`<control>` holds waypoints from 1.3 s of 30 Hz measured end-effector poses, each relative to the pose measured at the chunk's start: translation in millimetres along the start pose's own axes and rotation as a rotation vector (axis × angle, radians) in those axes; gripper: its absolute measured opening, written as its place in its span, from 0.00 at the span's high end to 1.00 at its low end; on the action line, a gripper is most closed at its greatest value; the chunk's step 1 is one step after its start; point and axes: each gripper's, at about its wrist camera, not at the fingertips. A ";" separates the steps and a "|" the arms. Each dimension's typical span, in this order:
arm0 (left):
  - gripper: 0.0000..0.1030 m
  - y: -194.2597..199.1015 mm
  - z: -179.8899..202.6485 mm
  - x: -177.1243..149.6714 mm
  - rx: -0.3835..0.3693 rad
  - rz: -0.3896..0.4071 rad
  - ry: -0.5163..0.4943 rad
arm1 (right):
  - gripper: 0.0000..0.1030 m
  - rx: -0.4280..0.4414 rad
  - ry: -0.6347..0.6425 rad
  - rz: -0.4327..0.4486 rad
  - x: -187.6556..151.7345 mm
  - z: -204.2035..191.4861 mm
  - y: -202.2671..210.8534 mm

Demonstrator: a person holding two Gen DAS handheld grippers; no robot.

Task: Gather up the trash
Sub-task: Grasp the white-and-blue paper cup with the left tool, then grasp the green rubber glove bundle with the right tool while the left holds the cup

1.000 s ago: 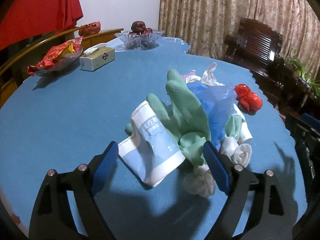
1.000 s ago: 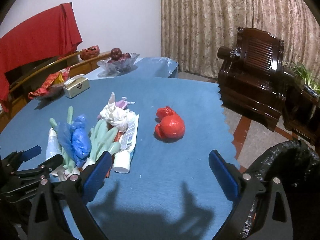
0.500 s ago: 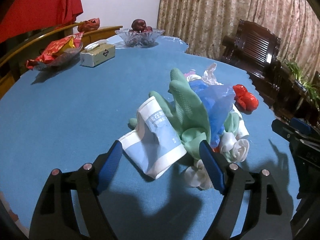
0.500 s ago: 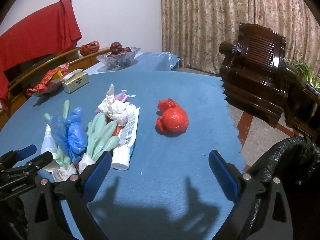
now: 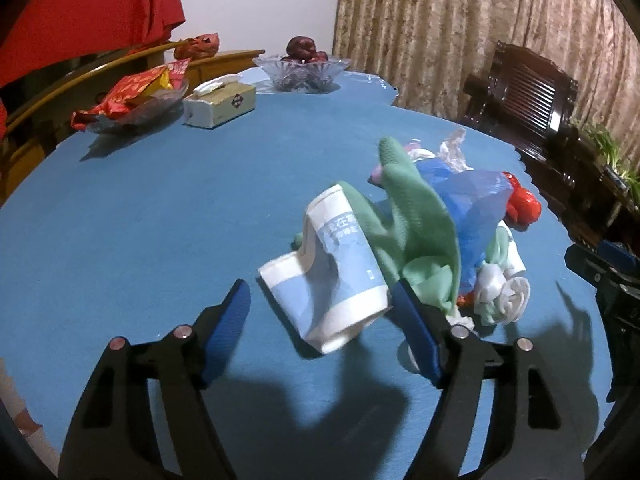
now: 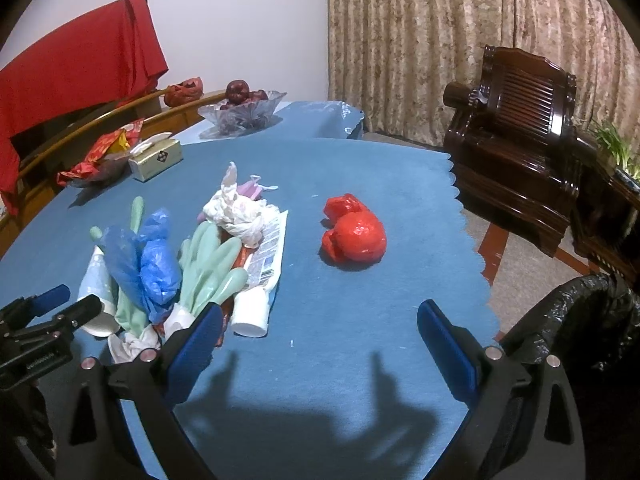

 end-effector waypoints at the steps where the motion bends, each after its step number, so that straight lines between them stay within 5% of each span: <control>1: 0.32 -1.1 -0.2 0.0 -0.001 -0.003 0.002 | 0.07 0.002 0.001 -0.001 -0.4 -1.2 -0.4; 9: 0.31 -18.8 9.7 -0.2 -0.016 -0.017 -0.007 | 0.07 0.001 0.003 -0.011 -2.2 -0.5 -3.0; 15: 0.57 -18.8 7.2 -2.5 -0.063 -0.022 0.001 | 0.07 -0.004 -0.006 -0.019 -3.2 3.0 -5.9; 19: 0.62 -14.1 5.6 -3.0 -0.074 -0.027 0.000 | 0.07 0.006 -0.001 -0.025 -4.5 -0.2 -7.3; 28: 0.64 -0.8 4.6 0.1 -0.075 0.002 0.016 | 0.09 0.020 0.015 -0.020 -0.3 -10.4 -12.9; 39: 0.64 6.5 3.1 1.4 -0.092 0.006 0.024 | 0.28 0.084 0.027 -0.070 -10.4 -28.1 -21.8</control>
Point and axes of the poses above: each gripper's, at about its wrist camera, not at the fingertips, and y roughly against the way its jaws point, z to its right, x to its top, and after that the axes turned 10 degrees about z, right-handed
